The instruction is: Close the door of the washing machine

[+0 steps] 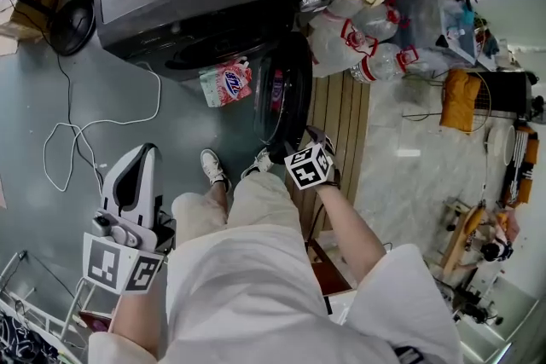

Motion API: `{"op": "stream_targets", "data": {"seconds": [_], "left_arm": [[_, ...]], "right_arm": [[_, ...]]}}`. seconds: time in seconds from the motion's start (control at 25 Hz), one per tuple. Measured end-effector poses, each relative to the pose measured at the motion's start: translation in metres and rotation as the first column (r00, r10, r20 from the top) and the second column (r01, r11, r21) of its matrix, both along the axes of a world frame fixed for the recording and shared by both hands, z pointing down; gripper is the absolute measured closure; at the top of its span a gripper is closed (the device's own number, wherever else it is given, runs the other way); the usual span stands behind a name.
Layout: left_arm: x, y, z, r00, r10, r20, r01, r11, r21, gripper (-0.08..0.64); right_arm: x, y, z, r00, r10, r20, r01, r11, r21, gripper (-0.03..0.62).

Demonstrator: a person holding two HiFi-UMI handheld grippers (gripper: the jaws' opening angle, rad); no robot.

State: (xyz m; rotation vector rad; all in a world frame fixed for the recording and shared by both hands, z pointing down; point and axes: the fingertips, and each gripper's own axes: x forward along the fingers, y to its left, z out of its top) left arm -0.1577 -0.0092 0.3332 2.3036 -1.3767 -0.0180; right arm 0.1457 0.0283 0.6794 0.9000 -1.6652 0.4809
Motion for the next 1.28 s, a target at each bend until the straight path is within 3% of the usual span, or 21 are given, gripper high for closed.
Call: {"op": "stream_targets", "data": {"seconds": [0.28, 0.4, 0.52, 0.6, 0.68, 0.88, 0.96, 1.04, 1.16, 1.28], "left_arm": [[-0.013, 0.0, 0.0, 0.999, -0.031, -0.014, 0.031, 1.0, -0.001, 0.555], [-0.02, 0.0, 0.003, 0.999, -0.045, -0.02, 0.045, 0.999, -0.006, 0.555], [-0.026, 0.001, 0.007, 0.998, -0.057, -0.033, 0.057, 0.998, -0.015, 0.555], [-0.028, 0.001, 0.009, 0.997, -0.063, -0.042, 0.062, 0.998, -0.019, 0.555], [-0.029, 0.001, 0.01, 0.997, -0.068, -0.049, 0.067, 0.998, -0.02, 0.556], [-0.04, 0.001, 0.01, 0.994, -0.094, -0.049, 0.092, 0.995, -0.026, 0.555], [-0.047, 0.002, 0.013, 0.993, -0.107, -0.047, 0.106, 0.994, -0.032, 0.555], [-0.052, 0.004, 0.016, 0.992, -0.12, -0.047, 0.118, 0.992, -0.04, 0.556], [-0.055, 0.006, 0.018, 0.989, -0.136, -0.049, 0.133, 0.99, -0.048, 0.555], [-0.059, 0.008, 0.021, 0.988, -0.148, -0.046, 0.145, 0.988, -0.054, 0.557]], "right_arm": [[-0.017, -0.002, -0.007, 0.997, -0.019, -0.071, 0.021, 0.999, 0.037, 0.322], [-0.024, -0.006, -0.016, 0.989, -0.096, -0.112, 0.106, 0.99, 0.092, 0.325], [-0.041, -0.01, -0.026, 0.966, -0.223, -0.134, 0.241, 0.961, 0.134, 0.325], [-0.054, -0.006, -0.022, 0.923, -0.354, -0.151, 0.372, 0.921, 0.114, 0.314], [-0.063, -0.001, -0.015, 0.859, -0.484, -0.167, 0.501, 0.861, 0.082, 0.299], [-0.067, 0.005, -0.013, 0.659, -0.721, -0.215, 0.741, 0.671, 0.024, 0.291], [-0.069, 0.005, -0.013, 0.577, -0.782, -0.235, 0.804, 0.594, -0.004, 0.284], [-0.07, -0.001, -0.009, 0.509, -0.814, -0.28, 0.843, 0.537, -0.026, 0.279], [-0.077, -0.014, -0.006, 0.475, -0.82, -0.32, 0.862, 0.506, -0.019, 0.278], [-0.091, -0.023, -0.008, 0.49, -0.803, -0.339, 0.86, 0.509, 0.038, 0.279]]}}
